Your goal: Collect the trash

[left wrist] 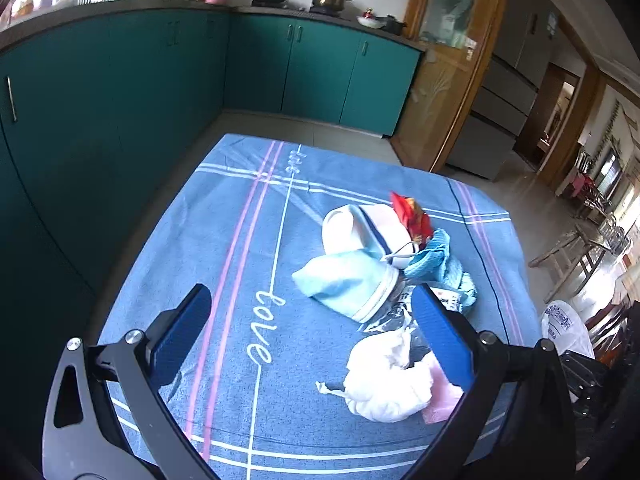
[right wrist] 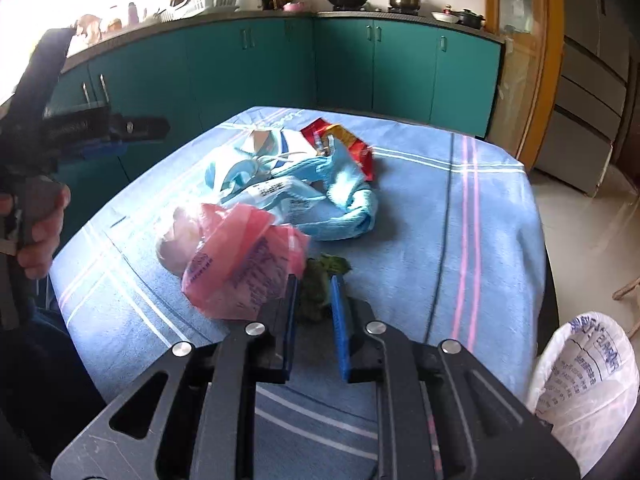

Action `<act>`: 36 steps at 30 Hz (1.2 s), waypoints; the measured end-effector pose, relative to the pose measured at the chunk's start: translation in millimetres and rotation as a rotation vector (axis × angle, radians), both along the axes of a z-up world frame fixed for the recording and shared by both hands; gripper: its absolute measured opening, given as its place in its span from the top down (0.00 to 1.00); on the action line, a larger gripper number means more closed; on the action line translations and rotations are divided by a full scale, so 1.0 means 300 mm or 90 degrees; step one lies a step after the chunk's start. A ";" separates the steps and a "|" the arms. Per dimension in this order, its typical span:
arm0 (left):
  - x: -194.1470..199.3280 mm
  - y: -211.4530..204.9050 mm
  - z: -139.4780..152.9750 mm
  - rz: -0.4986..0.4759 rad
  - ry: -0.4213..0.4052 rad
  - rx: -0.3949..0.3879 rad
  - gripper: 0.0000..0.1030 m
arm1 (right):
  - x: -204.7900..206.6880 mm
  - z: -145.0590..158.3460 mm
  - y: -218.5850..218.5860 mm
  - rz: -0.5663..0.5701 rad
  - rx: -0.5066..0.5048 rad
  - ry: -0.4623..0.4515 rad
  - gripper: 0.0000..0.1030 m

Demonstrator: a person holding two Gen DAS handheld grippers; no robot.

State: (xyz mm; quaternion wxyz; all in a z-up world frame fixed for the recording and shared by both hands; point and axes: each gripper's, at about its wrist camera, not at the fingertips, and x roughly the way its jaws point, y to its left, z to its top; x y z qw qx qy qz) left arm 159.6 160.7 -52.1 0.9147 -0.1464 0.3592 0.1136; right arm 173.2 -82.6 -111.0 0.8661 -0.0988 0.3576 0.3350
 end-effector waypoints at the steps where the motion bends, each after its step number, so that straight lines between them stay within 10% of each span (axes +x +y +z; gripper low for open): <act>1: 0.002 0.002 -0.006 0.000 0.004 -0.005 0.03 | 0.003 0.001 -0.010 -0.003 0.004 0.001 0.83; 9: 0.032 -0.099 -0.041 -0.086 0.043 0.015 0.03 | 0.042 0.001 -0.107 -0.055 0.033 0.025 0.81; 17: 0.059 -0.176 -0.113 -0.152 0.115 0.044 0.19 | 0.042 -0.010 -0.087 -0.039 0.048 0.035 0.43; 22: 0.058 -0.161 -0.139 -0.164 0.133 -0.004 0.41 | 0.037 -0.054 0.006 -0.014 0.021 0.045 0.42; 36: 0.040 -0.133 -0.122 -0.153 0.122 -0.005 0.35 | 0.087 -0.055 0.000 -0.016 0.074 0.088 0.43</act>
